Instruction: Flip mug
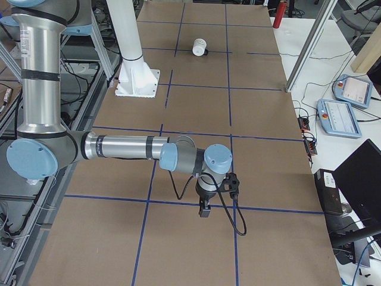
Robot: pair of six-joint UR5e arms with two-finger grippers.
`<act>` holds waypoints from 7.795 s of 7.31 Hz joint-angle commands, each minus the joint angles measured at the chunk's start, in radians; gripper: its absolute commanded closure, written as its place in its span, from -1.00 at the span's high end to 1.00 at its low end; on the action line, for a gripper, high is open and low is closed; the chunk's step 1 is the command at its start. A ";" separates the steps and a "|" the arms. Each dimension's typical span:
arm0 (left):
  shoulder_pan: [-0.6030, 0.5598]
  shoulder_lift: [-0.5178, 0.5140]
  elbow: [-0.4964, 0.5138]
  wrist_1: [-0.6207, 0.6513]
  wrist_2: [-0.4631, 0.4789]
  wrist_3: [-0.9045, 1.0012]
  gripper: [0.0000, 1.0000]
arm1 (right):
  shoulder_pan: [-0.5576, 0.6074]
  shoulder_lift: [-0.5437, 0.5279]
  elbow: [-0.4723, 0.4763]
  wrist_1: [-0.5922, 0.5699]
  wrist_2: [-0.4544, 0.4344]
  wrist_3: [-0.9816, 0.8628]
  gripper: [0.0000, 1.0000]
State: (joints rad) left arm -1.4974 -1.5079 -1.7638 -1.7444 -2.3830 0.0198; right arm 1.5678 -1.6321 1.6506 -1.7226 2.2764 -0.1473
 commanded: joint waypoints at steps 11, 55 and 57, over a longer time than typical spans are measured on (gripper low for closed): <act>0.776 0.014 0.079 -1.131 0.455 -1.547 1.00 | 0.000 0.000 0.000 0.000 0.000 0.000 1.00; 0.988 -1.002 0.234 0.219 0.524 -1.778 0.99 | 0.000 0.000 0.000 0.000 0.000 0.000 1.00; 0.935 -0.889 0.005 0.296 0.522 -1.671 0.99 | 0.000 0.000 0.000 0.000 0.000 0.000 1.00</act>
State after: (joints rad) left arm -0.5279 -2.4705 -1.6225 -1.4893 -1.8593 -1.7115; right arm 1.5677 -1.6322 1.6505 -1.7227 2.2764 -0.1473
